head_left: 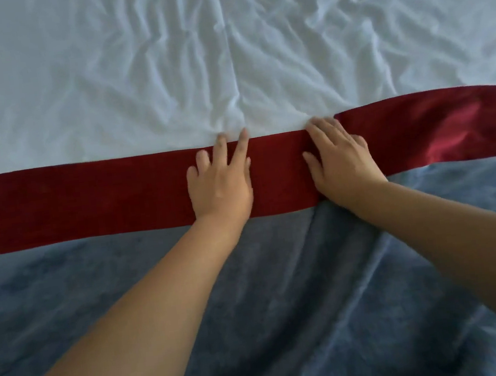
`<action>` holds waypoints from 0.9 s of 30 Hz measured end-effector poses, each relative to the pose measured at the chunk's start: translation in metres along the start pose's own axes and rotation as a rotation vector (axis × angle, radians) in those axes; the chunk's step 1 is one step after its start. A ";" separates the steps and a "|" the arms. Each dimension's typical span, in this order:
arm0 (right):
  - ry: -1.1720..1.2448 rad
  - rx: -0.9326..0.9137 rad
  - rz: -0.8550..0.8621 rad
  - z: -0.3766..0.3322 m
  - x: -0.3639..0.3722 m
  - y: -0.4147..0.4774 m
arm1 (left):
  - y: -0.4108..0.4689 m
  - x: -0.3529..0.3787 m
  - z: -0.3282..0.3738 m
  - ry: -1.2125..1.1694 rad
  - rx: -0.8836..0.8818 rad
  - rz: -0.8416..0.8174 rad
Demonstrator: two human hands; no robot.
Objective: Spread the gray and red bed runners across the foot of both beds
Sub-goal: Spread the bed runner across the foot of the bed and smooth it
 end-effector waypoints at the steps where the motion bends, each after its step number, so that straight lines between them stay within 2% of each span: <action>1: -0.020 -0.004 0.009 0.005 -0.004 0.008 | 0.010 -0.001 0.005 -0.008 -0.015 0.015; 4: 0.056 -0.028 0.045 0.005 -0.022 0.037 | 0.037 -0.006 0.012 -0.064 -0.039 -0.003; 8: 0.244 0.025 0.200 0.000 -0.048 0.083 | 0.074 -0.046 0.002 -0.163 -0.031 0.244; 10: 0.263 0.013 0.134 -0.003 -0.033 0.080 | 0.076 -0.049 -0.002 -0.153 -0.058 0.275; 12: 0.100 -0.080 0.014 -0.002 -0.006 0.048 | 0.055 -0.029 0.009 -0.010 -0.015 0.187; 14: -0.028 -0.183 -0.025 0.008 0.015 0.004 | 0.014 -0.001 0.030 0.055 0.064 0.064; 19: -0.009 -0.234 -0.033 0.054 0.028 -0.107 | -0.093 0.041 0.078 -0.010 0.229 -0.137; 23: -0.017 -0.216 -0.116 0.083 0.035 -0.209 | -0.193 0.055 0.121 -0.046 0.419 -0.278; 27: 0.020 -0.283 -0.189 0.091 0.039 -0.295 | -0.277 0.066 0.144 -0.002 0.544 -0.375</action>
Point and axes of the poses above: each hand's wrist, its own y-axis towards the middle knuckle, its own x-axis out of the palm, z = x × y, the point moved 7 cm from there along y, towards the middle knuckle, and after that the axes turned 5 degrees about -y, right-handed, at the moved point
